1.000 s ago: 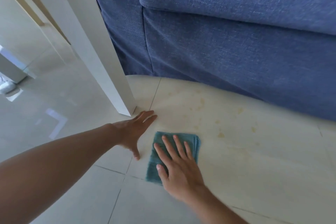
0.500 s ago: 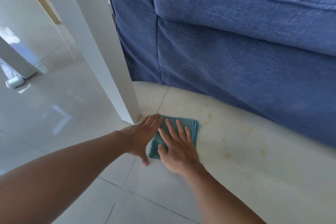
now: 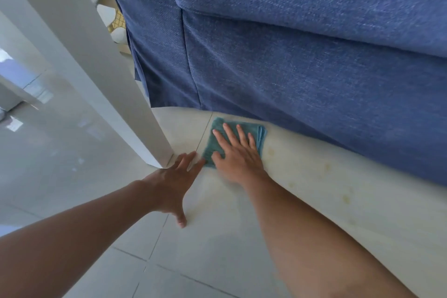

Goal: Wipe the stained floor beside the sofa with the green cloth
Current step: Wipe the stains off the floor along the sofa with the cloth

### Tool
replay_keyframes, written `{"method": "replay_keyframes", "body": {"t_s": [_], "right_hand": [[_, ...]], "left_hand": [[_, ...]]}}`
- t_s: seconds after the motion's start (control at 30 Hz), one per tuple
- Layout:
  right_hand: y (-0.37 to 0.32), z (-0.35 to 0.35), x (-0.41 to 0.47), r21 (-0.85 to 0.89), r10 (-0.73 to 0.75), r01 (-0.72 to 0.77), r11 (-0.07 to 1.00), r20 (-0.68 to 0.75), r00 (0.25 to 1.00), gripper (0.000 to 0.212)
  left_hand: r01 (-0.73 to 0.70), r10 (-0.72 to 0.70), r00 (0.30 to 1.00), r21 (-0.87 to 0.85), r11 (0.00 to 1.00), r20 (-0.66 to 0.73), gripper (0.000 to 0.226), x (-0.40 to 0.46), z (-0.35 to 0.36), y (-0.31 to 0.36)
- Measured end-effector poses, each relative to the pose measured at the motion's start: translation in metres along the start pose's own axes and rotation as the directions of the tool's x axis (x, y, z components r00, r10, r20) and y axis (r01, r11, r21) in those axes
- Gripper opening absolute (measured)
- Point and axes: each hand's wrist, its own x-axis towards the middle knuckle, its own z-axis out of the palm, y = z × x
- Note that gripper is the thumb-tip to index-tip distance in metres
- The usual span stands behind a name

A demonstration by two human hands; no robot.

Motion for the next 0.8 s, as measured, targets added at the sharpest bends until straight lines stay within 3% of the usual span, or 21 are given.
{"method": "replay_keyframes", "body": {"t_s": [0.23, 0.37, 0.57, 0.67, 0.73, 0.8], "right_hand": [[0.076, -0.019, -0.011, -0.055, 0.209, -0.208, 0.977, 0.009, 0.978, 0.067], [0.055, -0.007, -0.036, -0.006, 0.251, -0.251, 0.968, -0.029, 0.968, 0.065], [0.007, 0.043, -0.181, 0.015, 0.229, -0.229, 0.973, -0.119, 0.966, 0.065], [0.023, 0.050, -0.216, -0.008, 0.249, -0.251, 0.968, -0.121, 0.961, 0.067], [0.055, 0.047, -0.245, -0.007, 0.354, -0.359, 0.933, -0.143, 0.924, 0.070], [0.089, 0.040, -0.273, 0.012, 0.514, -0.521, 0.854, -0.184, 0.838, 0.072]], "left_hand": [[0.045, -0.061, 0.991, 0.136, 0.990, 0.119, 0.153, 0.006, -0.003, 0.011], [0.049, -0.070, 0.988, 0.146, 0.988, 0.140, 0.153, 0.006, -0.006, 0.012], [0.033, -0.057, 0.988, 0.169, 0.985, 0.141, 0.158, 0.005, -0.013, 0.013], [-0.009, -0.021, 0.988, 0.196, 0.981, 0.151, 0.161, 0.010, -0.015, 0.011], [-0.034, -0.002, 0.985, 0.208, 0.978, 0.172, 0.161, 0.013, -0.015, 0.013], [-0.038, -0.007, 0.981, 0.229, 0.973, 0.193, 0.161, 0.015, -0.014, 0.016]]}}
